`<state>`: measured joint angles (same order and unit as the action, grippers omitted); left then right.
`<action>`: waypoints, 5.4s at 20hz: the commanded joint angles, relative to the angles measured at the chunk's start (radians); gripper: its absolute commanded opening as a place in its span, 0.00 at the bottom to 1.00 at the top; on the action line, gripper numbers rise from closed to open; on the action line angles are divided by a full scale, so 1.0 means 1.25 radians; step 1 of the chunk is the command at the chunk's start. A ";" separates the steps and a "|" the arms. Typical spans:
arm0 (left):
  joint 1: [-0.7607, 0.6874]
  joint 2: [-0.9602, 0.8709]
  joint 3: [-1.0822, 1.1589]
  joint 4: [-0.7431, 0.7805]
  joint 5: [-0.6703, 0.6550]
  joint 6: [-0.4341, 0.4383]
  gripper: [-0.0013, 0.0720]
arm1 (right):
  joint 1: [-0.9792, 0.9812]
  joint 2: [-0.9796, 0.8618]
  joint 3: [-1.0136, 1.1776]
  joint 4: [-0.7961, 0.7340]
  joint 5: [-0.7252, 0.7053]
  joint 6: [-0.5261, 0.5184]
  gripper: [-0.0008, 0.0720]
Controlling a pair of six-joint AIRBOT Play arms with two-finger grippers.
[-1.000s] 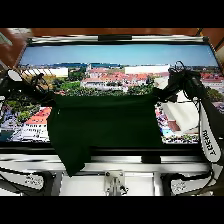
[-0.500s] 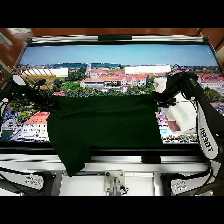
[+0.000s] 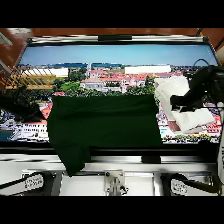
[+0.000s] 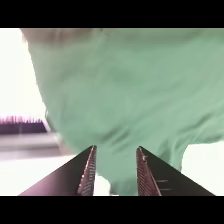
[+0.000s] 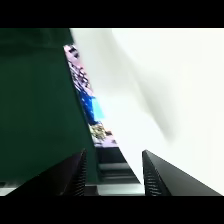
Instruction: Fold the shirts.
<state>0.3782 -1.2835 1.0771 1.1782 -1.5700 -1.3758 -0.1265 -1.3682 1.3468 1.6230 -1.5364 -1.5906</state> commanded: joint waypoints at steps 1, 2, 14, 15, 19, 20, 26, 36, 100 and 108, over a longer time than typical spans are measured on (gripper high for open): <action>0.088 0.169 -0.273 -0.003 0.020 0.082 0.47 | -0.074 0.092 -0.043 0.026 0.017 -0.026 0.64; 0.095 0.199 -0.331 -0.002 0.038 0.105 0.47 | -0.087 0.103 -0.050 0.036 0.024 -0.026 0.64; 0.026 0.202 -0.529 -0.042 0.241 0.140 0.65 | -0.095 0.105 -0.052 0.044 0.043 -0.014 0.64; 0.009 0.196 -0.529 -0.043 0.246 0.139 0.65 | -0.095 0.105 -0.052 0.044 0.043 -0.011 0.64; -0.054 0.159 -0.529 -0.074 0.276 0.118 0.63 | -0.095 0.105 -0.054 0.044 0.037 -0.005 0.64; -0.069 0.146 -0.529 -0.099 0.284 0.119 0.52 | -0.095 0.104 -0.054 0.044 0.035 -0.005 0.64; -0.072 0.129 -0.528 -0.124 0.270 0.157 0.06 | -0.095 0.127 -0.266 0.241 -0.002 -0.076 0.77; -0.039 0.148 -0.528 -0.134 0.254 0.174 0.06 | -0.097 0.182 -0.602 0.219 0.204 -0.074 0.83; -0.080 -0.207 0.245 -0.370 0.181 0.155 0.80 | 0.114 -0.175 -0.136 0.165 0.458 0.058 0.86; -0.107 -0.207 0.245 -0.381 0.181 0.158 0.80 | 0.147 -0.212 -0.135 0.233 0.452 0.051 0.29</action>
<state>0.2539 -1.5421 1.3827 0.7086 -1.3441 -1.1790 0.0463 -1.6260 1.1770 1.8812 -0.9604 -1.5211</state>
